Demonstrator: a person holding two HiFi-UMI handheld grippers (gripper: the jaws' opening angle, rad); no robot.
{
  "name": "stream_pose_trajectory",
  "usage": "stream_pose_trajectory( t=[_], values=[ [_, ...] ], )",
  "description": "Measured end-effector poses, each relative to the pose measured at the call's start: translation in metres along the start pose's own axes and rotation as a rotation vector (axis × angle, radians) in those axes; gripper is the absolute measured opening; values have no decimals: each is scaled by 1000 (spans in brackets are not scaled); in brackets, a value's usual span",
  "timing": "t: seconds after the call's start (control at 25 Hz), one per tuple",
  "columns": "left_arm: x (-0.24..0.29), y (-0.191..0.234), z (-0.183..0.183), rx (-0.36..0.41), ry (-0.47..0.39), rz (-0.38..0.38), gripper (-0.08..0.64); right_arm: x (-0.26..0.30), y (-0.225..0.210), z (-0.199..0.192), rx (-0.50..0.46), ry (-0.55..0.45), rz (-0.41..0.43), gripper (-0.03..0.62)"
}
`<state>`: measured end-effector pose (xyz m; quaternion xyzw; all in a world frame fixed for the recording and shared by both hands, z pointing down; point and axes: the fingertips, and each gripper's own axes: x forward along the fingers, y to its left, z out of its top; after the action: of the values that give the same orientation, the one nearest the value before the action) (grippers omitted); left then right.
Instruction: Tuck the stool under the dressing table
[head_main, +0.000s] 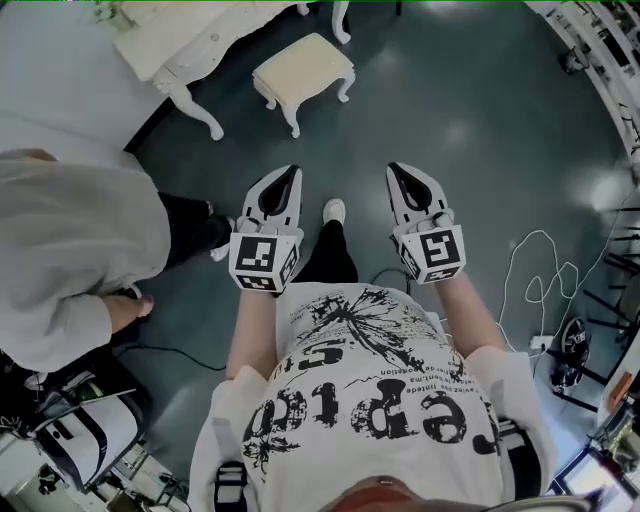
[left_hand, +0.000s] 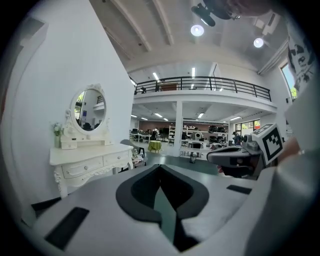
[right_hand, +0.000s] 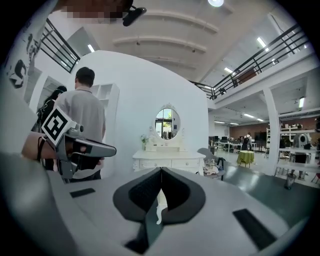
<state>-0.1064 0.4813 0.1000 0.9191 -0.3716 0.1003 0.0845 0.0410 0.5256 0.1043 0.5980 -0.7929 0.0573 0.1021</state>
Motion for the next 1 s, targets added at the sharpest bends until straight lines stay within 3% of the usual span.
stream_pose_trajectory(
  t=[0.2, 0.36, 0.48, 0.68, 1.0],
  values=[
    [89, 83, 17, 2, 18, -12, 20, 114, -46, 20, -12, 23, -23, 18],
    [138, 132, 31, 44, 36, 5, 20, 176, -77, 27, -18, 64, -34, 18],
    [168, 160, 30, 23, 37, 5, 20, 218, -96, 24, -24, 97, -33, 18],
    [216, 190, 1, -38, 94, 47, 20, 282, -120, -1, -44, 151, 34, 18],
    [310, 251, -68, -130, 174, 174, 20, 417, -151, -80, -55, 275, 207, 18]
  ],
)
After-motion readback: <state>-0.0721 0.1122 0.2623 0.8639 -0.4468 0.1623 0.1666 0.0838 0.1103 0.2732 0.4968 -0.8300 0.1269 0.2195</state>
